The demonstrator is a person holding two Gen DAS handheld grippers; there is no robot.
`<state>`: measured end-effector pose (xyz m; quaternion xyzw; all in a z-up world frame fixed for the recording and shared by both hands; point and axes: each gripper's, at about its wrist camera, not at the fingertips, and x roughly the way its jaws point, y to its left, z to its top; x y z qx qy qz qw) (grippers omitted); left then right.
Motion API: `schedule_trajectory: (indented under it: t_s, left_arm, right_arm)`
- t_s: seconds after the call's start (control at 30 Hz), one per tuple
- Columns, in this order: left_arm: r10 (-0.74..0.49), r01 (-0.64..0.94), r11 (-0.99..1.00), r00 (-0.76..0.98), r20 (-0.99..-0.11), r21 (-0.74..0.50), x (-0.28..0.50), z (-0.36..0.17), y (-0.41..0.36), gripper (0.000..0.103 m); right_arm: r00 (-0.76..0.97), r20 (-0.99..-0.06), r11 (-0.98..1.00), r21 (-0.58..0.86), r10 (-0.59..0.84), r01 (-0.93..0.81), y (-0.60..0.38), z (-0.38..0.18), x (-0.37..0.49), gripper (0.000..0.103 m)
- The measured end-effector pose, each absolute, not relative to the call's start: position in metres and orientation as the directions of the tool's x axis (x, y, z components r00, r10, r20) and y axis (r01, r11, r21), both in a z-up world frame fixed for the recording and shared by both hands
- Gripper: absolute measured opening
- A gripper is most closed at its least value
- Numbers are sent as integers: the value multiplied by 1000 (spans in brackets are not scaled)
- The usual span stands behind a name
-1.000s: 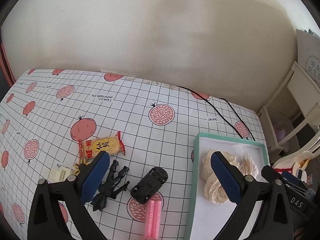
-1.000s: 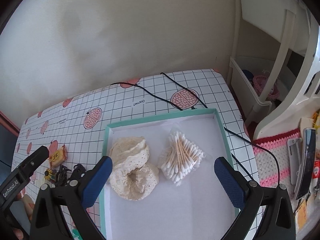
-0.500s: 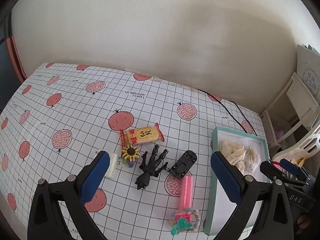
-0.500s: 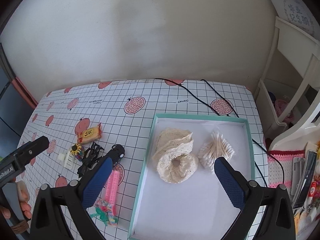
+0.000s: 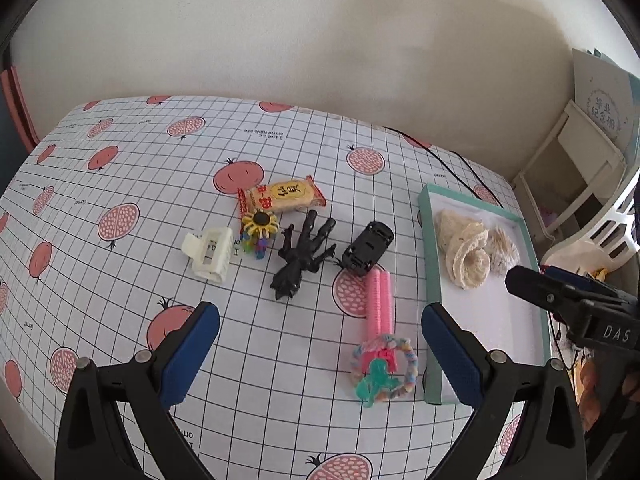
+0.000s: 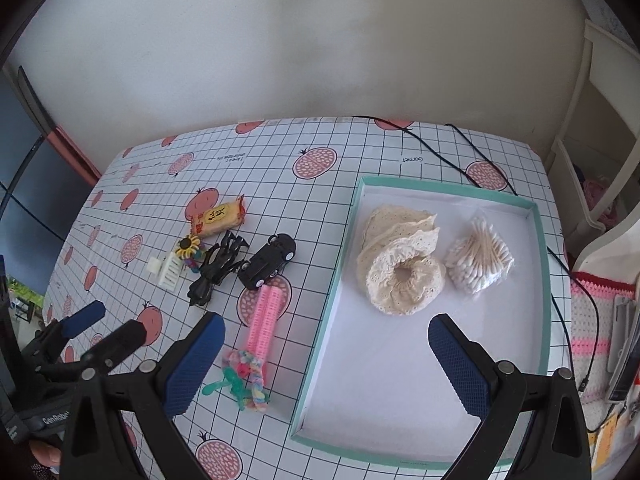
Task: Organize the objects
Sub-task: 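Withdraw both grippers from the tray toward the pink roller and fuzzy ring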
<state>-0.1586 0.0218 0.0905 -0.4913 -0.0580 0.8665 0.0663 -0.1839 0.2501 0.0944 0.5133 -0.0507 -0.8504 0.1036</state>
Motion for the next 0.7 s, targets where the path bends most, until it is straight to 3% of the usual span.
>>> schedule_trajectory:
  t_s: [0.43,0.7]
  left_arm:
    - [179,9,-980,-389,-904,-198,-148,53,27,101]
    - [177,1,-982,-336,-925,-188,-145,37,41,101]
  right_arm:
    - [-373,-855,-931,312,-361,188,246,68,-174,102]
    - [-303,-864,-911,345,-402,224,227,49,-174,81]
